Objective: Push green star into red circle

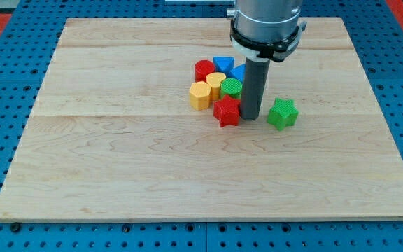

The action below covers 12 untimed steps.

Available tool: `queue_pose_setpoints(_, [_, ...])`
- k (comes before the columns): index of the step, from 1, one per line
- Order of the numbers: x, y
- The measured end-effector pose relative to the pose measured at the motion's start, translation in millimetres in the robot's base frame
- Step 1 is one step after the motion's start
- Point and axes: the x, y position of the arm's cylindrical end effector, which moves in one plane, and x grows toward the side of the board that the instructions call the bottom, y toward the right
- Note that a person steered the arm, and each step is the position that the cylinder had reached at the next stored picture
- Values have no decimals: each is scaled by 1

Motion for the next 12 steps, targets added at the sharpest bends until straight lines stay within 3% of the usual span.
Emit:
queue_pose_setpoints(1, [30,4])
queue_pose_setpoints(3, [0,-32])
queue_pose_setpoints(4, [13,-14])
queue_pose_setpoints(5, [73,22])
queue_pose_setpoints(6, [83,140])
queue_pose_setpoints(8, [-6,169])
queue_pose_setpoints(11, [14,79])
queue_pose_setpoints(12, [-15,108])
